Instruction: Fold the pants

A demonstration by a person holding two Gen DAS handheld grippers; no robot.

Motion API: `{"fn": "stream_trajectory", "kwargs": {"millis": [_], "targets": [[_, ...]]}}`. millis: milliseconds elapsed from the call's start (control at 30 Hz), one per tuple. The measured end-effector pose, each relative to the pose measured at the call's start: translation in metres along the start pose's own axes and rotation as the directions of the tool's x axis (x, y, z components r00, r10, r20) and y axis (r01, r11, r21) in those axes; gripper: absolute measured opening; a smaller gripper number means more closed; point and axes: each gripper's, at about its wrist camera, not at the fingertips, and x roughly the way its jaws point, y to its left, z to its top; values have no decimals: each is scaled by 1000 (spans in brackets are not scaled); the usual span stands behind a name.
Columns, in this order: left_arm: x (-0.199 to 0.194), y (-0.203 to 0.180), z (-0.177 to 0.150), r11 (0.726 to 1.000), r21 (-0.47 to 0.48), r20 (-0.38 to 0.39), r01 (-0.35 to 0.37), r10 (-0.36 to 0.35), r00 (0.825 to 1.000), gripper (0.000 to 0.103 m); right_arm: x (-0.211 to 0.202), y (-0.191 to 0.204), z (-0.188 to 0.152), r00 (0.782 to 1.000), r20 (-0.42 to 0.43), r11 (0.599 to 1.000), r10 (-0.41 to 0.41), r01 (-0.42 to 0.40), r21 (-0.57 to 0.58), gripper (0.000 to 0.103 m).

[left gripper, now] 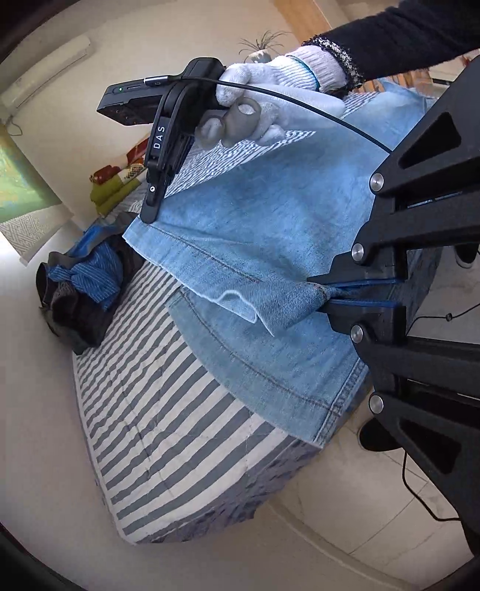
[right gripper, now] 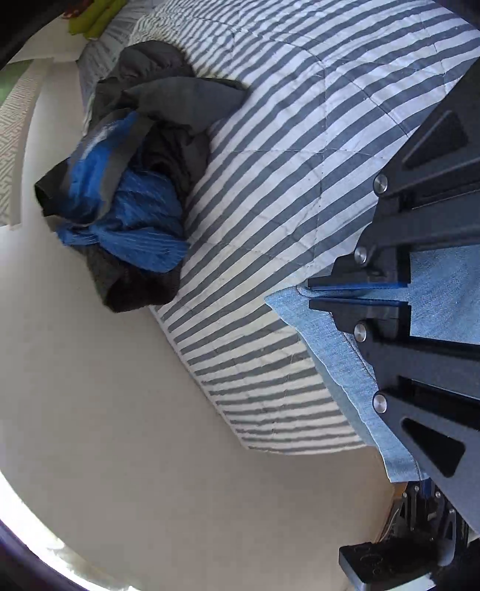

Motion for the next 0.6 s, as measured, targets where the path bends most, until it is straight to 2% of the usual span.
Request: {"fn": "stream_trajectory", "kwargs": {"millis": [100,167,333,467,533,567,600], "targets": [[-12,19,6,1000,-23,11,-13,13,1000,4,3,18,16,1000,6,1000,26,-26,9,3],[-8,35,7,998,-55,-13,-18,17,1000,4,20,29,19,1000,-14,1000,-10,10,-18,3],[18,57,-2,996,-68,-70,-51,46,996,4,79,18,5,989,-125,996,-79,83,29,3],[27,53,-7,995,-44,-79,-84,81,994,4,99,11,-5,982,-151,992,-115,121,27,3],[29,50,-8,994,-34,-86,-107,103,991,10,99,11,-5,982,-147,993,-114,118,16,4],[30,51,-6,993,-38,-97,-113,109,989,12,96,12,-5,983,-147,993,-114,116,7,8],[29,52,-5,989,-43,-106,-142,137,985,25,90,11,-3,983,-141,993,-119,122,9,10]]}}
